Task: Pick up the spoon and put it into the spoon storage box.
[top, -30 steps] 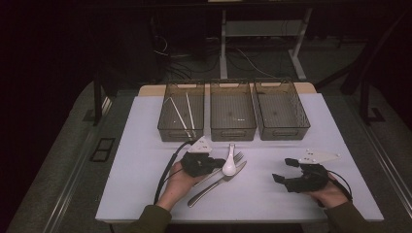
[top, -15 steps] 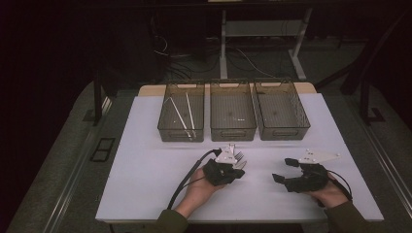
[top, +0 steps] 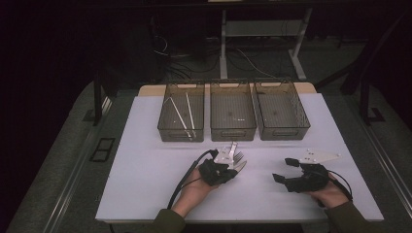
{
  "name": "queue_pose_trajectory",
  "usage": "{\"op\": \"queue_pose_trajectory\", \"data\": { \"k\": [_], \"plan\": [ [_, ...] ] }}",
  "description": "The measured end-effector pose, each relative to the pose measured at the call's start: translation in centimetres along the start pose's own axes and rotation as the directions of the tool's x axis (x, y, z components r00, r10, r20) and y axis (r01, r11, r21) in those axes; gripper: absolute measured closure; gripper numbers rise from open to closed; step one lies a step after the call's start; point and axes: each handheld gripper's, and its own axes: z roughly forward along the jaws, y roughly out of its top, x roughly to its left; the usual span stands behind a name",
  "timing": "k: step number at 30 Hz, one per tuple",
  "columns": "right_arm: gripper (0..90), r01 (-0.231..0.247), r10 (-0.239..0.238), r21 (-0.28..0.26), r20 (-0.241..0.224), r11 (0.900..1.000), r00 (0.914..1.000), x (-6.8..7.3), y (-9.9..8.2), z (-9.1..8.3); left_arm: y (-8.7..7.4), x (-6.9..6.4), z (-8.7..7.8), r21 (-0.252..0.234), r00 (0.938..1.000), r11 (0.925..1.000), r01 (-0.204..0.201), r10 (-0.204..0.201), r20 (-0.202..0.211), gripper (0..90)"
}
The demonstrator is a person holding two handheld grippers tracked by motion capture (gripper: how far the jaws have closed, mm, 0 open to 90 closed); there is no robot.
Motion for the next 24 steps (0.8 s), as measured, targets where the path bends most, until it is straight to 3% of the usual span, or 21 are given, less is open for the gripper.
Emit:
{"op": "queue_pose_trajectory", "data": {
  "k": [6, 11, 12, 16, 24],
  "plan": [
    [21.5, 0.002, -0.002, -0.001, 0.001, 1.0, 1.0, 0.0, 0.0, 0.0, -0.4, 0.7, -0.7, 0.003, 0.9997, 0.9999, 0.01, -0.01, -0.023, 88.8],
    [21.5, 0.003, -0.003, -0.003, 0.002, 1.0, 1.0, 0.0, 0.0, 0.0, -0.9, 1.4, -1.3, 0.007, 0.9985, 0.999, 0.044, -0.043, -0.034, 88.8],
    [21.6, 0.003, -0.003, -0.004, 0.001, 1.0, 1.0, 0.0, 0.0, 0.0, -1.0, 1.7, -1.3, 0.016, 0.9989, 0.9995, 0.029, -0.028, -0.037, 88.8],
    [21.6, 0.006, -0.006, -0.003, 0.001, 1.0, 1.0, 0.0, 0.0, 0.0, -1.2, 1.8, -1.4, 0.037, 0.998, 0.9984, 0.042, -0.04, -0.048, 88.8],
    [21.6, 0.005, -0.005, -0.005, 0.003, 1.0, 1.0, 0.0, 0.0, 0.0, -1.4, 2.2, -1.9, 0.026, 0.9966, 0.9981, 0.056, -0.054, -0.062, 88.8]
  ]
}}
